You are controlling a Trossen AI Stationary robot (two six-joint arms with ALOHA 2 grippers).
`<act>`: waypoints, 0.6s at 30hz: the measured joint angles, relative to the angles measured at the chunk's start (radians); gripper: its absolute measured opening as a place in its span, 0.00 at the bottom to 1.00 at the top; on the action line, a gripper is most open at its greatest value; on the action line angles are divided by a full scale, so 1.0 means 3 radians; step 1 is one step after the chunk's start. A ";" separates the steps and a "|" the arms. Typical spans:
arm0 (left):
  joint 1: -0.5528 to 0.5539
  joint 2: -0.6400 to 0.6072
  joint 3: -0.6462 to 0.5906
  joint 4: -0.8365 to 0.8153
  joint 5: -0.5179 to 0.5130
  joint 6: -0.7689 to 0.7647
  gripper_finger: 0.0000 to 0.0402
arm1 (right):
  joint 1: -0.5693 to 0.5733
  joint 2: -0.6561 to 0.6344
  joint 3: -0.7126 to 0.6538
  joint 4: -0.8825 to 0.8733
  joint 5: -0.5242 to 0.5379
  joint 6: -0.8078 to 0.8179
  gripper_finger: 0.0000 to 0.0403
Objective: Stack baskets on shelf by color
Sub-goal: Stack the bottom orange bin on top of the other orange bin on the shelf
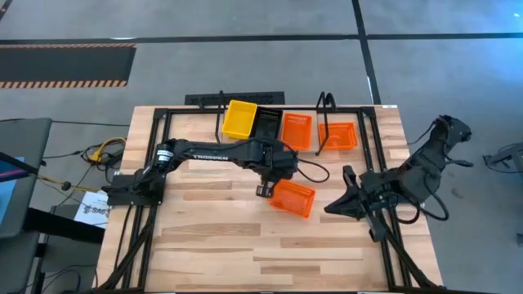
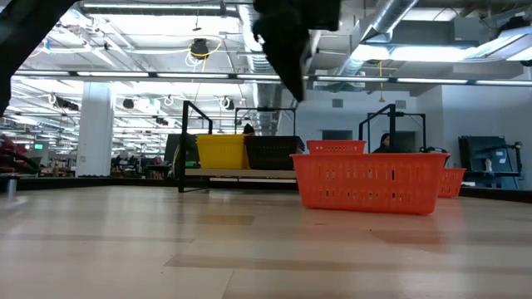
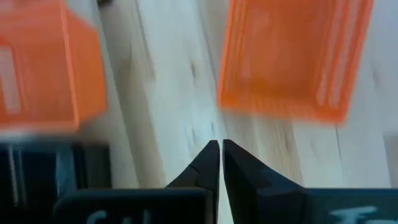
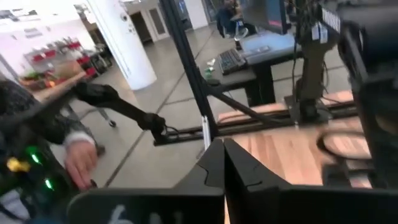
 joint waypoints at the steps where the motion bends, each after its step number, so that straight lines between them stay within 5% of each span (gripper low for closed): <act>1: 0.0002 0.0001 0.0086 -0.0190 -0.0003 -0.0017 0.02 | 0.0024 0.0000 0.0000 -0.0067 0.0042 0.0021 0.02; 6: -0.0048 -0.0028 0.0407 -0.1181 -0.0166 -0.0152 0.00 | 0.0171 0.0000 0.0001 -0.0966 0.0511 0.0763 0.01; 13: -0.0148 -0.0485 0.0359 -0.1169 -0.0268 -0.0503 0.00 | 0.0124 0.0155 0.0001 -0.2618 0.0525 0.2648 0.01; 18: -0.0211 -0.0856 0.0350 -0.1170 -0.0627 -0.0852 0.00 | 0.0036 0.0450 0.0001 -0.3198 0.0367 0.3421 0.00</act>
